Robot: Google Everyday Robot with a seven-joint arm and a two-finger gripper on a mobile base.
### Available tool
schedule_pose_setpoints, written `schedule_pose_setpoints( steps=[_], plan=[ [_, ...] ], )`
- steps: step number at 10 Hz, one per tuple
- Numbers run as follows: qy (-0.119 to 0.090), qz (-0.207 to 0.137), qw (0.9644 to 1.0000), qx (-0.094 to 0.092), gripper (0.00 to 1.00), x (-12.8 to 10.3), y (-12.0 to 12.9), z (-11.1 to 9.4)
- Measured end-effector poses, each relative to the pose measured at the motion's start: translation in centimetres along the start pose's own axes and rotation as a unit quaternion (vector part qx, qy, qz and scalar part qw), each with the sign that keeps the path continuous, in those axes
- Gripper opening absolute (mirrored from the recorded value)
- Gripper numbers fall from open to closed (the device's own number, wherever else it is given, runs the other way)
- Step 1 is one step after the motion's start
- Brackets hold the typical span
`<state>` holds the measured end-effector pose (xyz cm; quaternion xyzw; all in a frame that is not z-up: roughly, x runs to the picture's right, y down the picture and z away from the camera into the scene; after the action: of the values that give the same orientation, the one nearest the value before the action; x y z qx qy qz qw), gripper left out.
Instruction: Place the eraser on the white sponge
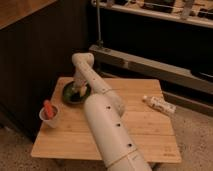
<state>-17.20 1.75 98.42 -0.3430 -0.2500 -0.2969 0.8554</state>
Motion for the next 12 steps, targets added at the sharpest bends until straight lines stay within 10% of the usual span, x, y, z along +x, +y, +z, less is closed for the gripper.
schedule_pose_setpoints(
  steps=[5,12],
  plan=[
    [-0.001,-0.002,1.0000,0.000,0.00,-0.1,0.0,-0.4],
    [-0.032,-0.066,0.9915,0.108,0.00,-1.6,0.3,-7.1]
  ],
)
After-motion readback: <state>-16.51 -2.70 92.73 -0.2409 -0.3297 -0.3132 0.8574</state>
